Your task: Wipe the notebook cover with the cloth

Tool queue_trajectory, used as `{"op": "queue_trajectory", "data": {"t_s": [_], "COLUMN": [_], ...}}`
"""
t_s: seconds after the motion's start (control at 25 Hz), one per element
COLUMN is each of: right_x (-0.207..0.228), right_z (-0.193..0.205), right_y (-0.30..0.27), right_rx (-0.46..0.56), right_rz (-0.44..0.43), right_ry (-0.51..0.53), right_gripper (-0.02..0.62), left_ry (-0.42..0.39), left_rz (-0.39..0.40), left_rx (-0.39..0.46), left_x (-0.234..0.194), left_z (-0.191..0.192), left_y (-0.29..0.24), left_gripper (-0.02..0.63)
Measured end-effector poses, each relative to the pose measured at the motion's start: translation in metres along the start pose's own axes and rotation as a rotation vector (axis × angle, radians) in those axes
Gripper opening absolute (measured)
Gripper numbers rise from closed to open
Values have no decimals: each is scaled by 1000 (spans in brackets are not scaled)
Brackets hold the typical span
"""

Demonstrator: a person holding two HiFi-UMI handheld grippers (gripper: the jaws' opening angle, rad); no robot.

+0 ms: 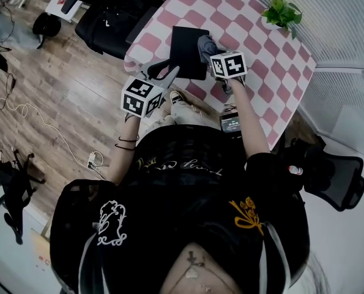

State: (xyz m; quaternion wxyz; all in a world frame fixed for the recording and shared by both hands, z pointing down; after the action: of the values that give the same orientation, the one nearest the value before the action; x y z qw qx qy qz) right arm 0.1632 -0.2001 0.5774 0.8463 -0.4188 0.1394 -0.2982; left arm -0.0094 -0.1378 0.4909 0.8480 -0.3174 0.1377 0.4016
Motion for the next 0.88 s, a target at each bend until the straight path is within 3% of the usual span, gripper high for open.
{"op": "queue_trajectory", "data": {"t_s": [0.36, 0.68, 0.88], "right_x": [54, 58, 47], "right_z": [-17, -9, -4], "right_y": [-36, -48, -42], "right_rx": [-78, -84, -86], "right_rz": [33, -18, 4], "right_ry": [-16, -124, -101], "right_gripper": [112, 112, 112], "left_ry": [3, 23, 18], "left_rz": [-12, -35, -26], "left_rx": [-2, -12, -11], "left_x": [-5, -13, -10], "left_z": [-9, -8, -8], "left_y": [-4, -4, -4], "left_gripper": [118, 118, 118]}}
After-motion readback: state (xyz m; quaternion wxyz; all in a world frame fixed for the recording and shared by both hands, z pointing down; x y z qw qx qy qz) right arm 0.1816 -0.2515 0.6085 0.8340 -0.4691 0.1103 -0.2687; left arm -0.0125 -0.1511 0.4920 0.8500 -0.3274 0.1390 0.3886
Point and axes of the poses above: the fingertips, and each gripper's own axes: y backward along the fingers, x to its right, z out of its underside, the point moved 4 cm from there along y, backward along the fingers, and after that the axes turned 14 degrees about y, right-handed, at the moved point
